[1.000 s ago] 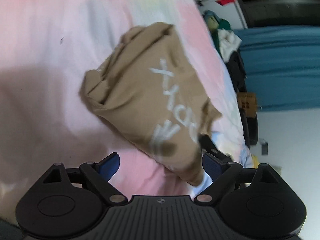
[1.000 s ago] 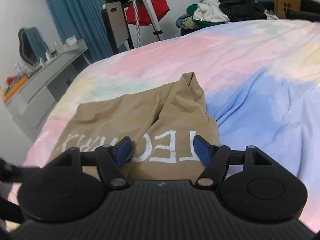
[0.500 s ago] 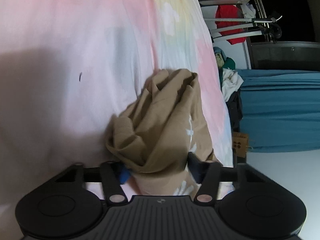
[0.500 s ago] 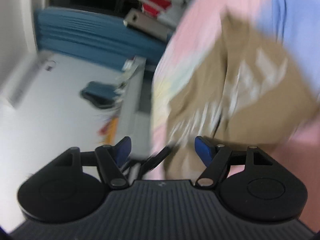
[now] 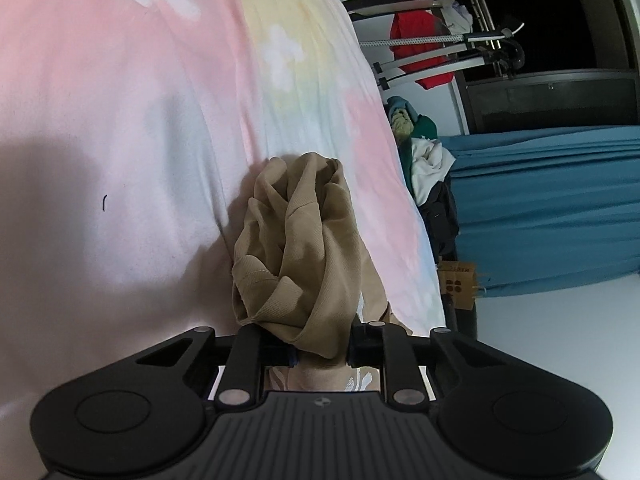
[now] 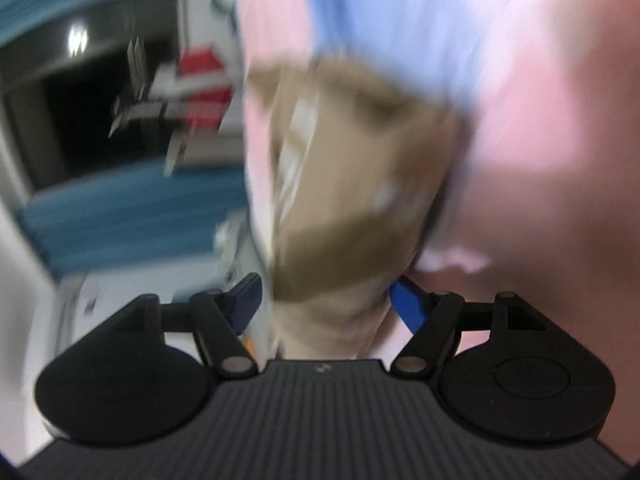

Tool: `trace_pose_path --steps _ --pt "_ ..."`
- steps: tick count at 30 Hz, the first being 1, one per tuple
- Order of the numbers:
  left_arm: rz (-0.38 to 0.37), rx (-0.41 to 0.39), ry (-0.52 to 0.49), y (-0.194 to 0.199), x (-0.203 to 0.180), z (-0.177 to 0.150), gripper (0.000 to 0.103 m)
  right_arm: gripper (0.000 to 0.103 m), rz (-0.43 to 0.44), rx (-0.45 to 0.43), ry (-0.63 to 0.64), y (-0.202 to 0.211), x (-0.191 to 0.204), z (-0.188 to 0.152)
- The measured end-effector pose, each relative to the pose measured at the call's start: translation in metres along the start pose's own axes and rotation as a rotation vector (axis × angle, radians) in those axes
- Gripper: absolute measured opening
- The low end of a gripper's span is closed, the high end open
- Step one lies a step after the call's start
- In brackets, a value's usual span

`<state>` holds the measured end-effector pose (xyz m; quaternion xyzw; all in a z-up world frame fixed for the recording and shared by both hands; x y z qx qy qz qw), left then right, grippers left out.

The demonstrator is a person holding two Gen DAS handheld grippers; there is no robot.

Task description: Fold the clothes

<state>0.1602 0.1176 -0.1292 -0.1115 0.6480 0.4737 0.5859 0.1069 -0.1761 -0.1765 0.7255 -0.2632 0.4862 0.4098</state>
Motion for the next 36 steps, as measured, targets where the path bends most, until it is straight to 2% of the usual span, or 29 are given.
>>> trace_pose_path --steps 4,6,9,13,18,20,23,26,29,32,36 --pt "0.014 0.006 -0.016 -0.005 -0.002 0.002 0.021 0.070 -0.016 -0.048 0.028 0.000 0.004 0.007" --pt "0.018 0.009 -0.023 -0.005 -0.003 0.004 0.021 0.049 -0.044 -0.061 0.097 -0.001 0.013 0.006" --pt "0.014 0.015 -0.031 -0.004 -0.003 0.003 0.021 0.035 -0.062 -0.071 0.136 -0.003 0.018 0.007" --pt "0.024 0.031 -0.096 -0.006 -0.009 0.000 0.021 0.028 -0.015 -0.125 0.122 0.001 0.024 0.015" --pt "0.014 0.025 -0.124 -0.016 -0.043 0.001 0.021 0.024 0.046 -0.168 0.117 0.014 0.045 0.023" --pt "0.000 0.032 -0.174 -0.027 -0.076 -0.002 0.021 0.023 0.071 -0.200 0.122 0.029 0.058 0.038" --pt "-0.038 0.057 -0.194 -0.058 -0.131 -0.013 0.020 0.023 0.092 -0.274 0.131 0.054 0.083 0.075" --pt "-0.081 0.106 -0.240 -0.109 -0.192 -0.033 0.020 0.022 0.114 -0.349 0.139 0.080 0.107 0.113" --pt "-0.136 0.169 -0.288 -0.173 -0.245 -0.060 0.021 0.022 0.121 -0.441 0.161 0.110 0.134 0.168" --pt "-0.194 0.238 -0.311 -0.234 -0.284 -0.088 0.021 0.022 0.141 -0.549 0.228 0.135 0.159 0.217" --pt "-0.285 0.236 -0.377 -0.290 -0.307 -0.117 0.021 0.022 0.158 -0.660 0.328 0.154 0.172 0.269"
Point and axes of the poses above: each gripper's, at about its wrist camera, not at the fingertips, and y roughly against the way its jaws point, x to its left, z to its top, the point moved 2 cm from there along -y, roughly the way its jaws point, and after that the axes turned 1 degree about -z, right-handed, at the moved point
